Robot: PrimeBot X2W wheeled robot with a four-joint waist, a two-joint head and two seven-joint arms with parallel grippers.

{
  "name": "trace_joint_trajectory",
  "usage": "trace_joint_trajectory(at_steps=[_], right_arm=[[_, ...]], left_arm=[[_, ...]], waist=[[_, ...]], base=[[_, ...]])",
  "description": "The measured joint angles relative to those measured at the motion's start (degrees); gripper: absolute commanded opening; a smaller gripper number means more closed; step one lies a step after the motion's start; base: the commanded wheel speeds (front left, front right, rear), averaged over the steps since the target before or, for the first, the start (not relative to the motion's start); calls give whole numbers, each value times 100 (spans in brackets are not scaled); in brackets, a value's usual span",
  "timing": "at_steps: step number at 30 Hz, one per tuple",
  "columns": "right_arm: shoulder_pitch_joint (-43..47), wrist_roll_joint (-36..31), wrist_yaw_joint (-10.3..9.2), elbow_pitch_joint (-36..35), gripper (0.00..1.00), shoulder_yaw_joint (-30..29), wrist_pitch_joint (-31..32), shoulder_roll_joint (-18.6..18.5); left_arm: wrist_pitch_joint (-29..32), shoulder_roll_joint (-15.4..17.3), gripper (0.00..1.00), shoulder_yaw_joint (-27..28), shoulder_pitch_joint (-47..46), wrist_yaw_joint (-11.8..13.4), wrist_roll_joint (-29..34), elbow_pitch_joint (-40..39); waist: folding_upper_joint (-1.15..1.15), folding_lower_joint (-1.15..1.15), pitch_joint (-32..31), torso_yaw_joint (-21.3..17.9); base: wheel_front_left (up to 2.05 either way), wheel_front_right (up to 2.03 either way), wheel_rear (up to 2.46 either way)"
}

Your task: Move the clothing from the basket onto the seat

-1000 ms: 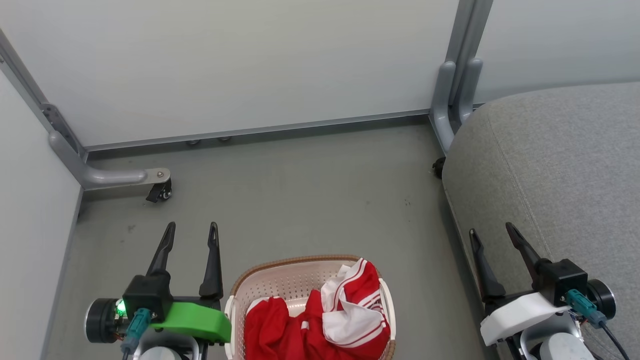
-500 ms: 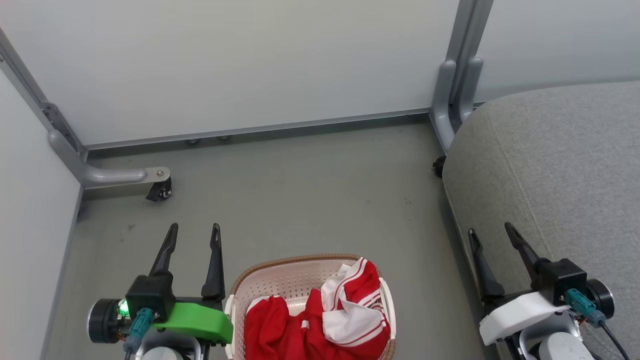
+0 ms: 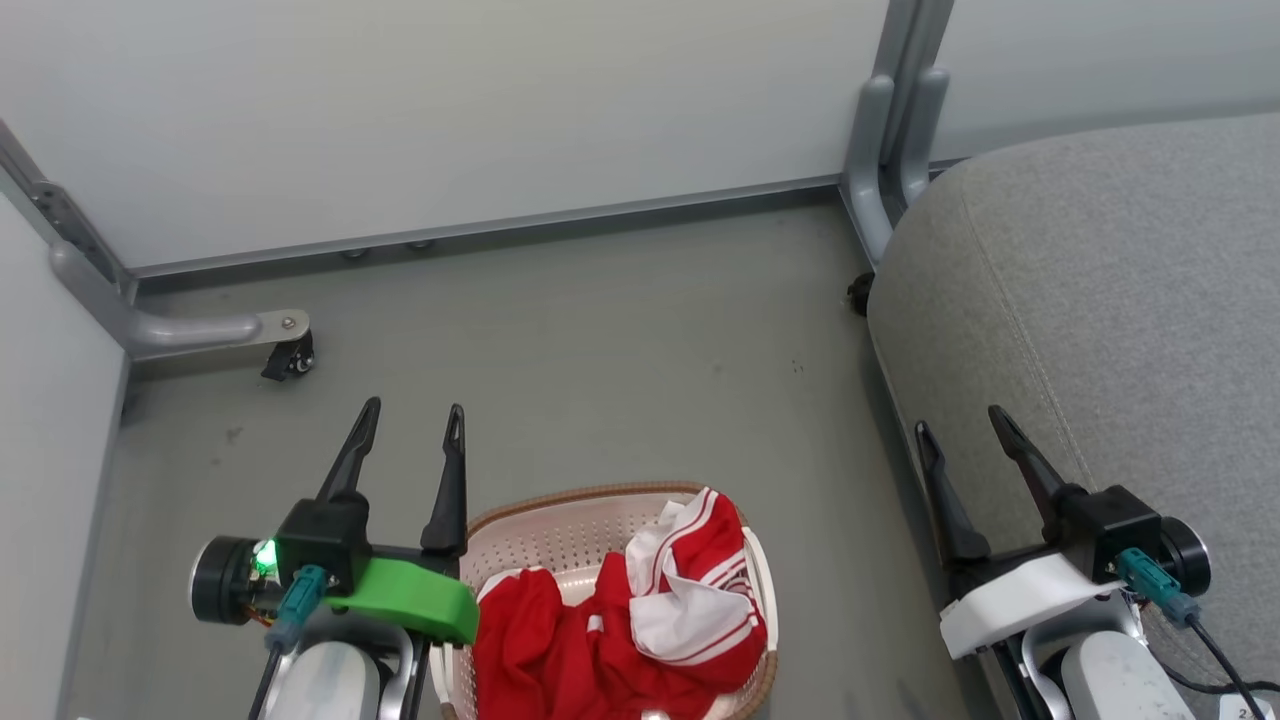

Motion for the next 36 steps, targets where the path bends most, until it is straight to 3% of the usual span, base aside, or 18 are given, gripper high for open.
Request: trace_joint_trajectory(at_steps=[19, 36], right_arm=[[-991, 146, 0, -689, 100, 293, 0, -4], [-1787, 297, 1, -1178, 100, 394, 0, -5]], left_arm=[[1, 97, 100, -579, -1794, -343, 282, 1596], [1, 211, 100, -1774, -3157, -405, 279, 3445]], waist=[[0, 0, 1438, -750], [0, 1, 3073, -1293]], base=[[0, 0, 0], [0, 0, 0]])
